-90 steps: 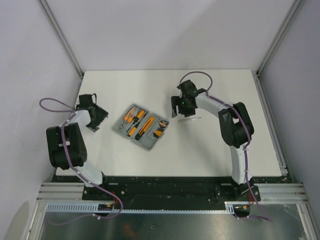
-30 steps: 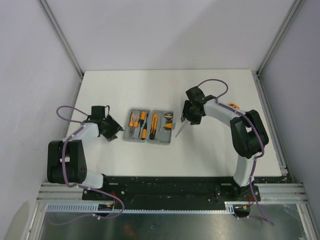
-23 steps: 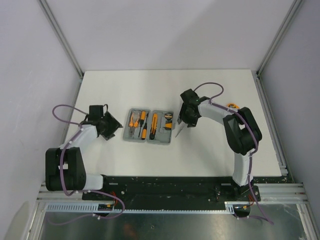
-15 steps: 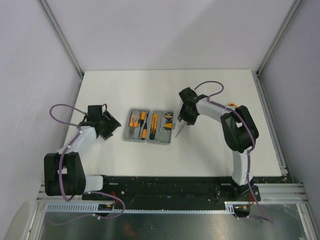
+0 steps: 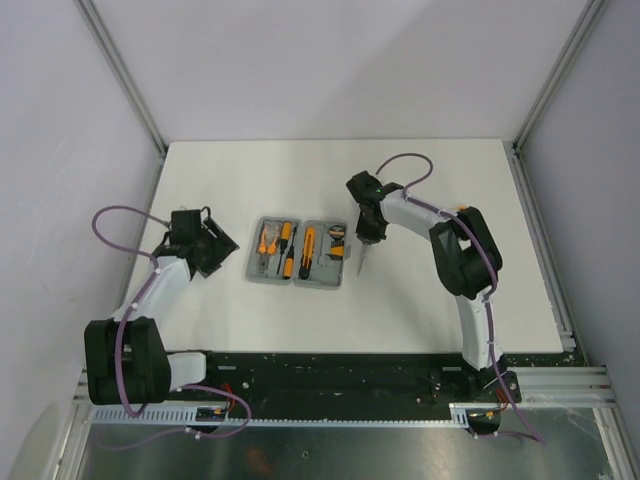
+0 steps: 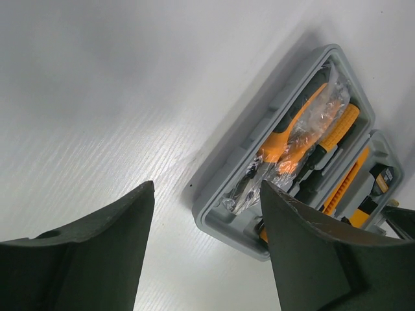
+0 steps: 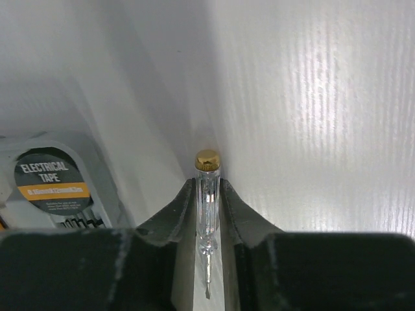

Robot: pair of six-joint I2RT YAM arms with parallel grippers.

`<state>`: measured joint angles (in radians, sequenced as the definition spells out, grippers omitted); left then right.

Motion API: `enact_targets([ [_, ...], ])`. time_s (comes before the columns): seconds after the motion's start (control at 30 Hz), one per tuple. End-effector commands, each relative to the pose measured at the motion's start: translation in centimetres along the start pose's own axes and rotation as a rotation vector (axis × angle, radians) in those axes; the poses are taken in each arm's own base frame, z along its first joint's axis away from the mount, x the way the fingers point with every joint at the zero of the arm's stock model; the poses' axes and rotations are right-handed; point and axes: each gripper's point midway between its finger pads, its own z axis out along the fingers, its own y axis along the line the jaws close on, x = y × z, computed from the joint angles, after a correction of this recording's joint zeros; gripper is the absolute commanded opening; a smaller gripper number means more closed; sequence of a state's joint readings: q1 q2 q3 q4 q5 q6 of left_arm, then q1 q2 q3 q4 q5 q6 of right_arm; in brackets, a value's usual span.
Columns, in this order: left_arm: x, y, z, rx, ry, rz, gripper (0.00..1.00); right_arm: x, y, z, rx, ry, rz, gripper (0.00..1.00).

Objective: Pack the tool kit

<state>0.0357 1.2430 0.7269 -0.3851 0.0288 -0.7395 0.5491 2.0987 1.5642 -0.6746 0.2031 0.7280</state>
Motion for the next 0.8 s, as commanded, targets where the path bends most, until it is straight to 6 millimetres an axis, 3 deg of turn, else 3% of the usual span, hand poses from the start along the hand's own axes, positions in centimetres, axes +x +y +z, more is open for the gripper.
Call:
enact_targets([
  [0.0, -0.8, 0.0, -0.5, 0.005, -0.033, 0.028, 0.71, -0.8, 0.6, -0.6, 0.054, -0.038, -0.131, 0.12],
  [0.17, -0.9, -0.2, -0.6, 0.015, -0.034, 0.034, 0.71, -2.5, 2.7, -2.8, 0.033, -0.116, -0.189, 0.01],
  [0.47, -0.9, -0.2, -0.5, 0.014, -0.032, 0.035, 0.7, -5.5, 7.1, -10.2, -0.036, -0.323, -0.271, 0.0],
  [0.67, -1.1, -0.3, -0.5, 0.012, -0.038, 0.04, 0.7, -6.7, 8.8, -13.7, -0.013, -0.463, -0.32, 0.0],
  [0.77, -1.1, -0.3, -0.5, 0.011, -0.037, 0.041, 0.7, -6.8, 9.9, -14.5, -0.035, -0.487, -0.343, 0.0],
])
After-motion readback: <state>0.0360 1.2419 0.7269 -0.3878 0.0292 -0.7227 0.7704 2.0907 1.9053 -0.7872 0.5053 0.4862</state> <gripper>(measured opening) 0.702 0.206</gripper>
